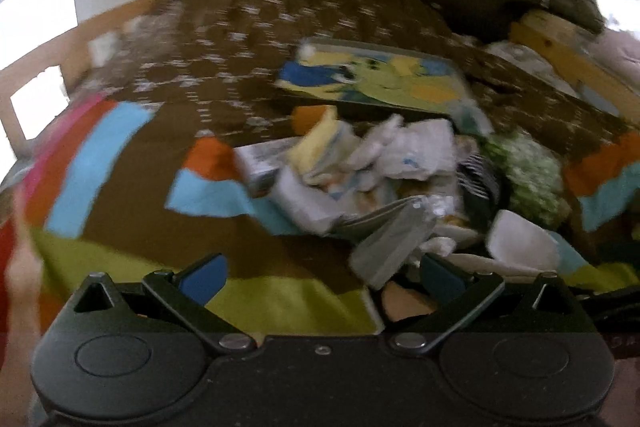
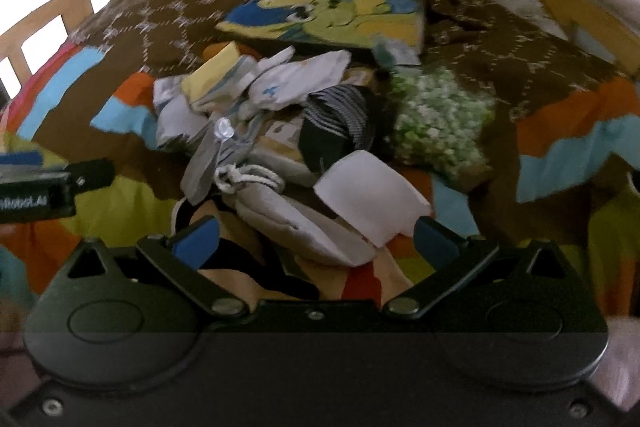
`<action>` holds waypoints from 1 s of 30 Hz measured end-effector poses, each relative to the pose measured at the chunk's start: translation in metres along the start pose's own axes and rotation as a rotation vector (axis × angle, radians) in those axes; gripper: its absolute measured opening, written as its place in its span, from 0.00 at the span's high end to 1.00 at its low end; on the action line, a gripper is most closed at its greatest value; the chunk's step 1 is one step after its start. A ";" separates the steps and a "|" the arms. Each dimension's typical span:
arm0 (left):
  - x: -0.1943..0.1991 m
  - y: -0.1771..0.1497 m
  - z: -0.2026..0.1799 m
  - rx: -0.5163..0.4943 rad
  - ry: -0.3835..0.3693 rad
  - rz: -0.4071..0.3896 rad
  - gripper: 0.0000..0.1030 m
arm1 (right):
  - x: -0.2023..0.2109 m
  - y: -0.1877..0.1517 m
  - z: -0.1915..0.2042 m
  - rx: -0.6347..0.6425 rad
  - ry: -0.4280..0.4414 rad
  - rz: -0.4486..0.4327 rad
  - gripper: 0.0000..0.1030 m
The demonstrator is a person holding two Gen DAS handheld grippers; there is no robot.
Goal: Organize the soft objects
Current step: 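Grasp the grey drawstring bag with the left tool while the right tool grasps it too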
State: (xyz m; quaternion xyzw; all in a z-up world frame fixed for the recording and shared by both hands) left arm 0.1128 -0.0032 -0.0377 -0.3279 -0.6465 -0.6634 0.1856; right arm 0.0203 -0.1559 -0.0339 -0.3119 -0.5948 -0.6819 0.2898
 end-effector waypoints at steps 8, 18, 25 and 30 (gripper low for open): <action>-0.042 0.015 -0.011 -0.053 -0.134 0.047 0.04 | -0.027 0.030 0.017 0.178 0.041 0.073 0.01; -0.099 0.009 -0.020 -0.015 -0.288 0.176 0.21 | -0.062 0.026 0.042 0.274 0.106 0.152 0.11; -0.111 0.008 -0.019 0.031 -0.369 0.211 0.61 | -0.076 0.016 0.054 0.291 0.096 0.172 0.48; -0.110 0.010 -0.016 0.061 -0.382 0.211 0.84 | -0.083 0.014 0.043 0.256 0.100 0.193 0.77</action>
Point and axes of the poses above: each gripper's, at about its wrist camera, not at the fingertips, and x roughly against the way its jaws point, z to its left, y to its top, the point moved 6 cm from there along -x, roughly the way its jaws point, and after that the axes turned 1 degree about z, right-handed, at the moved point
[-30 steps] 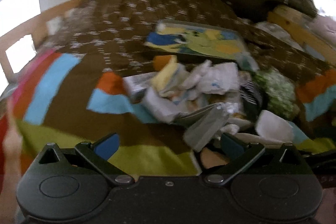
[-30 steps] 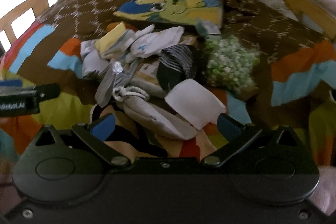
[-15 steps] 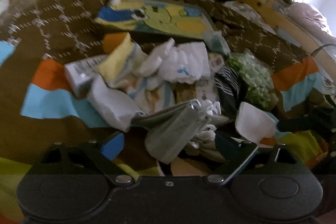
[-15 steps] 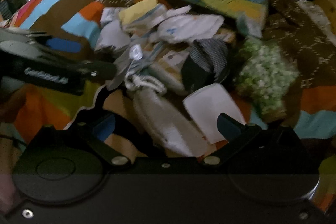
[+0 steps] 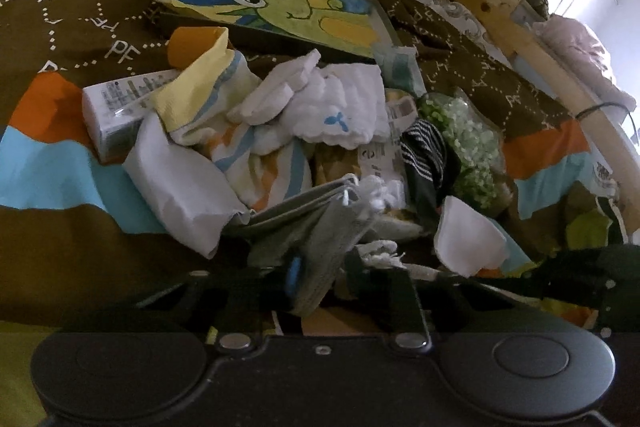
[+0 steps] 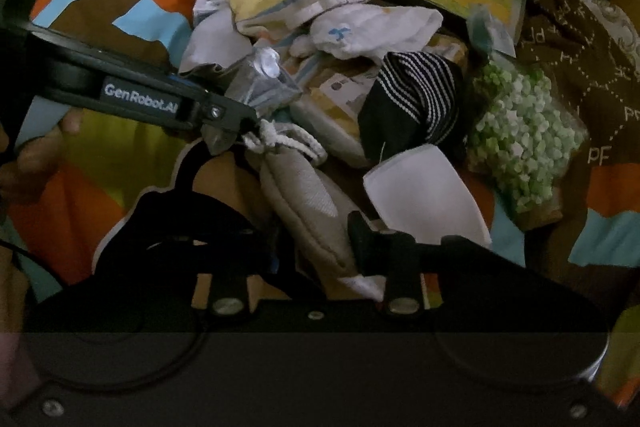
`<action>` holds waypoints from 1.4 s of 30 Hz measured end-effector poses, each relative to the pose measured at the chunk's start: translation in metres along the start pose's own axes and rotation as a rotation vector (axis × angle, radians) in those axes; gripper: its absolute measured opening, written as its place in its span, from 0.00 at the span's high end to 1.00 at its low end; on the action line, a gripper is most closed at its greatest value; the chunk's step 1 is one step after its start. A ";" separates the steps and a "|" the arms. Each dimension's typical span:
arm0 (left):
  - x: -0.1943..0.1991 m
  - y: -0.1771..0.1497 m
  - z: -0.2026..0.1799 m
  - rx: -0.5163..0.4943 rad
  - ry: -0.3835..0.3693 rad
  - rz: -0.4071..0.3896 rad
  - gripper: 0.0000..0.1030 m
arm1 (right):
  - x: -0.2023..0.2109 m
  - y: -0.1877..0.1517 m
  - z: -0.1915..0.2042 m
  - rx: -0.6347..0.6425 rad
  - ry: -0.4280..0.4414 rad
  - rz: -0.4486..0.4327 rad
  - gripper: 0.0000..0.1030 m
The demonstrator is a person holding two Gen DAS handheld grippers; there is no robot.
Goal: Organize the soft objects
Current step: 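Grasp the grey drawstring bag with the left tool while the right tool grasps it too, then lift the grey drawstring bag with both tools and carry it over the cartoon tray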
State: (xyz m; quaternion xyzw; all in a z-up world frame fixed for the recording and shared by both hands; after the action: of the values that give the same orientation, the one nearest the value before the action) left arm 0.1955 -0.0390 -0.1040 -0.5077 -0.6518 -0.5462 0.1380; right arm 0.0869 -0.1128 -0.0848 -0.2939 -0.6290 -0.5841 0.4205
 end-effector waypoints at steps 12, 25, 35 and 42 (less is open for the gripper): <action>0.049 -0.006 -0.017 0.050 -0.036 -0.036 0.97 | 0.031 -0.001 -0.007 -0.039 -0.001 -0.106 0.98; 0.126 0.045 -0.064 -0.070 -0.047 -0.173 0.99 | 0.143 0.031 -0.059 -0.071 -0.005 -0.440 0.98; 0.094 0.145 -0.070 -0.133 0.054 -0.345 0.98 | 0.129 0.123 -0.141 -0.209 -0.047 -0.634 0.98; 0.035 0.216 -0.044 -0.102 0.099 -0.404 0.98 | 0.065 0.204 -0.181 -0.291 -0.023 -0.718 0.98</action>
State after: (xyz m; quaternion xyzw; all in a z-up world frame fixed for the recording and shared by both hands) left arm 0.3390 -0.0829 0.0610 -0.3458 -0.7043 -0.6191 0.0317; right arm 0.2652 -0.2688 0.0644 -0.1180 -0.6070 -0.7740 0.1361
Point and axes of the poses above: each gripper's, at about its wrist camera, not at the fingertips, and x roughly against the way its jaws point, z to its left, y to its top, the point moved 6 cm from there along -x, roughly the way its jaws point, and after that the axes turned 1 degree about z, right-handed, at the moved point
